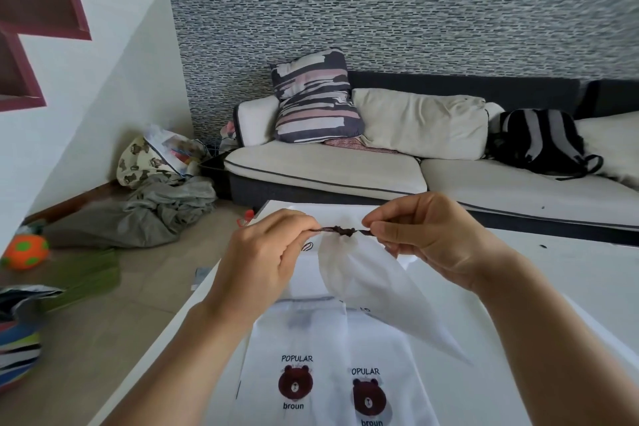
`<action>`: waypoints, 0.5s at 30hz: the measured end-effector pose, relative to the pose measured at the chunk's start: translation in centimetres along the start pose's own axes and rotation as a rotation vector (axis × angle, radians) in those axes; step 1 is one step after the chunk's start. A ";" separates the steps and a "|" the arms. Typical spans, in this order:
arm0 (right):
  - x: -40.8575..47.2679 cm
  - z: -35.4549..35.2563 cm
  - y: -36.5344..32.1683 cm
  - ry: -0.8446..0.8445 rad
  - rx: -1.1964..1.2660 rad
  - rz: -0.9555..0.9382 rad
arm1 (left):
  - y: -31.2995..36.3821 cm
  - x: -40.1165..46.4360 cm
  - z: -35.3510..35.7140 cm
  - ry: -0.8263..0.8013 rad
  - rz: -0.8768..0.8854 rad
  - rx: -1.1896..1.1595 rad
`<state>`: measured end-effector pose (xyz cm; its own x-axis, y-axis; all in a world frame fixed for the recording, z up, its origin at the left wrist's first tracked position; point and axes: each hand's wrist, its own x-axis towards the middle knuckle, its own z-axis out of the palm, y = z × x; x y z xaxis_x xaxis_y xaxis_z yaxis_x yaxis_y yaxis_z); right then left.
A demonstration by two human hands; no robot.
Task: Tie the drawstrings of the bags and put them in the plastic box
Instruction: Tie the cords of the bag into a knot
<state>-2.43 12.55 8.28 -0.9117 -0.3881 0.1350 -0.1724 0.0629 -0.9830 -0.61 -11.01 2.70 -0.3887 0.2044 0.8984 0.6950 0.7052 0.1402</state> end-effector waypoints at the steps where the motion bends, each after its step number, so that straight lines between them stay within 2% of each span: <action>1: 0.1 -0.1 0.0 0.003 -0.001 -0.002 | -0.1 0.0 0.0 0.000 0.001 -0.001; 9: 0.2 -0.6 0.6 -0.069 0.044 0.028 | -0.2 -0.1 0.3 0.026 0.009 -0.054; 15: 0.1 -0.8 0.7 -0.119 -0.015 0.061 | -1.0 -0.7 0.2 -0.068 0.079 0.013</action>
<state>-2.94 13.33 7.70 -0.8700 -0.4896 0.0583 -0.1242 0.1031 -0.9869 -1.17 -11.75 1.89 -0.3740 0.3050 0.8758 0.7172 0.6938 0.0647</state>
